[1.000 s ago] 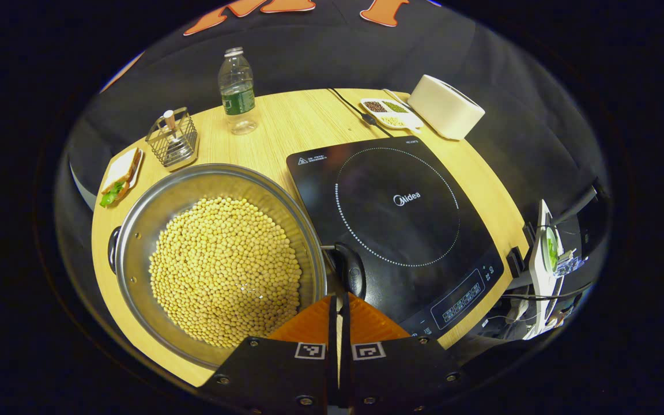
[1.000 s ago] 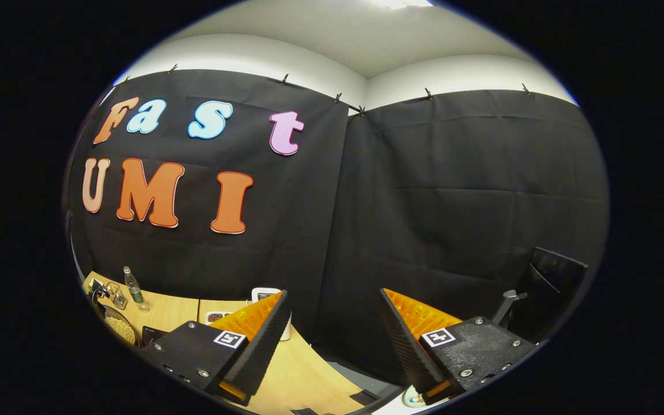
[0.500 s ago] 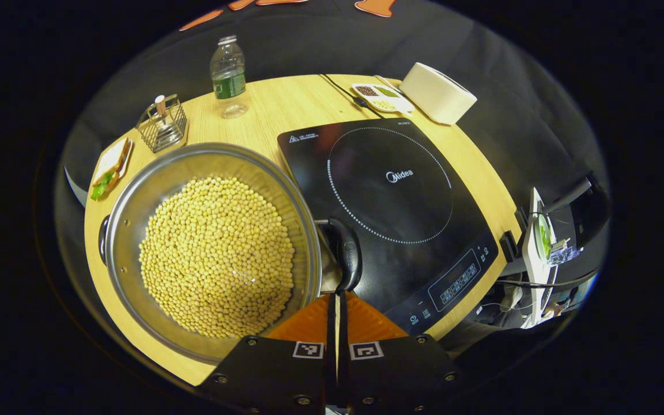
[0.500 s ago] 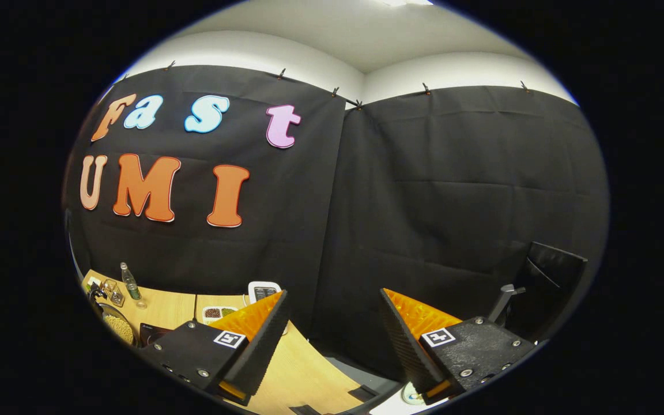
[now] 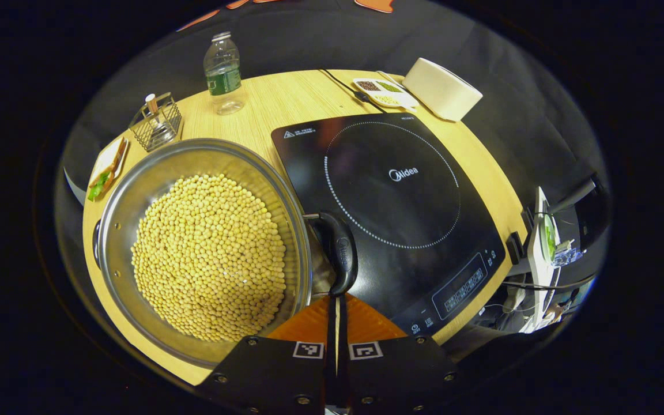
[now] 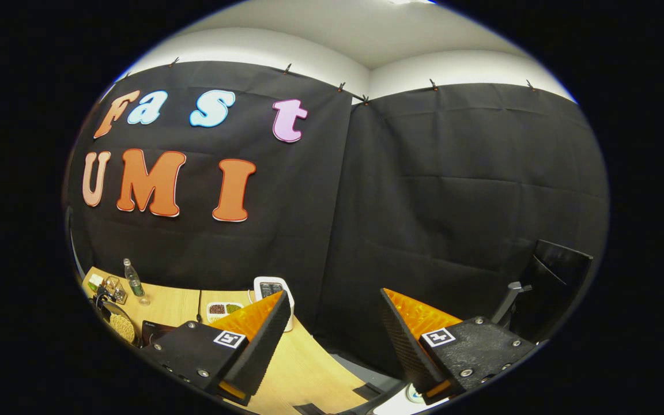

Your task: First push the handle of the pot to place it horizontally, then grasp the pot with both hands and set it on the induction cooktop.

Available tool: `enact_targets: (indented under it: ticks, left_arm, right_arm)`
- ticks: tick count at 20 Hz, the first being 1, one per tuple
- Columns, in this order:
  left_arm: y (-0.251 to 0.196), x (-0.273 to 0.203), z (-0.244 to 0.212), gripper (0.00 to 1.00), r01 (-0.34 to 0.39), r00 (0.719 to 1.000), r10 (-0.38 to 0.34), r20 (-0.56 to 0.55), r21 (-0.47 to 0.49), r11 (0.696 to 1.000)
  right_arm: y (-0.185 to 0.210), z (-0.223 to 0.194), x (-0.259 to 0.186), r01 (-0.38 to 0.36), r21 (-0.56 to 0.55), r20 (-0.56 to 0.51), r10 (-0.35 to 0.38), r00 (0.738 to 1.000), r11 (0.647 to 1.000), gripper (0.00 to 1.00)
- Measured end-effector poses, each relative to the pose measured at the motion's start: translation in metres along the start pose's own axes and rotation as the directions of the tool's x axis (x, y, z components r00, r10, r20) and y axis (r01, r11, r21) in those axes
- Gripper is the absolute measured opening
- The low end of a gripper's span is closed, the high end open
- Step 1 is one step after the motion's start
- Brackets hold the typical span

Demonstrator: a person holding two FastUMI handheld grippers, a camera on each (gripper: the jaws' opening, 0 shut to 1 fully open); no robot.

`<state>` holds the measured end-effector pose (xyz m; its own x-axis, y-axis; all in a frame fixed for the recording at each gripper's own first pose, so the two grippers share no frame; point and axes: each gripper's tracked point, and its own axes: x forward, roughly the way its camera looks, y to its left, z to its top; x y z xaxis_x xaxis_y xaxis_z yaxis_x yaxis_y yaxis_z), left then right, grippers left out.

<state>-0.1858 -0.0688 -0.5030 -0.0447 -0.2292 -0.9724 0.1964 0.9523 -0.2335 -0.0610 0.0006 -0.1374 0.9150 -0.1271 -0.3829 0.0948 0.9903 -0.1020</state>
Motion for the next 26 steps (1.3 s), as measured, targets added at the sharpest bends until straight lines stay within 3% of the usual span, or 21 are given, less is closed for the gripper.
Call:
enact_targets:
  ticks: [9, 14, 22, 26]
  left_arm:
    - [0.017, 0.019, 0.040, 0.02, -0.107, 0.992, 0.108, 0.071, -0.019, 0.994]
    - [0.023, 0.024, 0.054, 0.02, -0.101, 0.990, 0.106, 0.097, -0.054, 0.993]
    - [0.039, -0.015, 0.057, 0.02, -0.066, 0.978, 0.081, 0.193, -0.082, 0.994]
    - [0.071, -0.047, 0.057, 0.01, -0.113, 0.957, 0.138, 0.254, -0.113, 0.987]
  right_arm:
    - [-0.009, -0.011, -0.012, 0.039, 0.012, -0.036, -0.038, 0.999, 0.999, 0.95]
    - [-0.005, -0.014, -0.017, 0.038, 0.011, -0.049, -0.038, 0.998, 0.999, 0.95]
    - [0.036, -0.026, 0.008, -0.041, -0.009, -0.096, 0.040, 0.995, 0.999, 0.95]
    - [0.085, -0.025, 0.014, -0.130, 0.021, -0.105, 0.132, 0.986, 0.991, 0.95]
